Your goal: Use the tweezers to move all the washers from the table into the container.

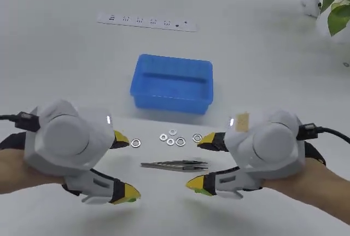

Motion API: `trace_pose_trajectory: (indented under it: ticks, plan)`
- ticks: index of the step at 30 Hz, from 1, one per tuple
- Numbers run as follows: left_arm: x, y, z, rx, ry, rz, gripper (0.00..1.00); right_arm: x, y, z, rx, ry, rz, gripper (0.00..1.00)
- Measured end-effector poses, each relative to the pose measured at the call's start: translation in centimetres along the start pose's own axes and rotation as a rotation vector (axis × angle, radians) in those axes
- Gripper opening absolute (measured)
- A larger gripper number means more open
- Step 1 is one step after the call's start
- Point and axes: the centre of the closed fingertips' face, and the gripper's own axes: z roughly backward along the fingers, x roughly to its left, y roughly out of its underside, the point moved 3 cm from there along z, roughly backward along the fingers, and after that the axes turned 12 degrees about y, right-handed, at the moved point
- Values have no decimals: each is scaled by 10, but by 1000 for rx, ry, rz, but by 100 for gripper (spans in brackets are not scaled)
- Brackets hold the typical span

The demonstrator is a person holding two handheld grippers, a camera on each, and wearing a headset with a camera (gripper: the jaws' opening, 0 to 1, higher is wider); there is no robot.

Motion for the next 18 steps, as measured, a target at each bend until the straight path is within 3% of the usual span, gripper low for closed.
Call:
trace_pose_trajectory:
  ticks: [4, 5, 8, 11, 15, 18]
  plan:
    - [4, -5, -10, 15, 19, -11, 52, -2, -1, -6, 2, -19, 10, 32]
    - [1, -5, -13, 31, 44, -29, 50, -2, -1, -7, 2, -21, 9, 32]
    - [1, -6, -17, 53, 49, -78, 48, -4, 0, -9, 11, -38, 3, 28]
    - [4, -6, -21, 55, 60, -77, 40, -2, 2, -11, 24, -61, -3, 24]
    - [7, -6, -24, 58, 61, -63, 36, -2, 3, -15, 30, -72, -32, 21]
    - [9, -6, -28, 64, 73, -64, 35, 2, 3, -19, 39, -80, -8, 21]
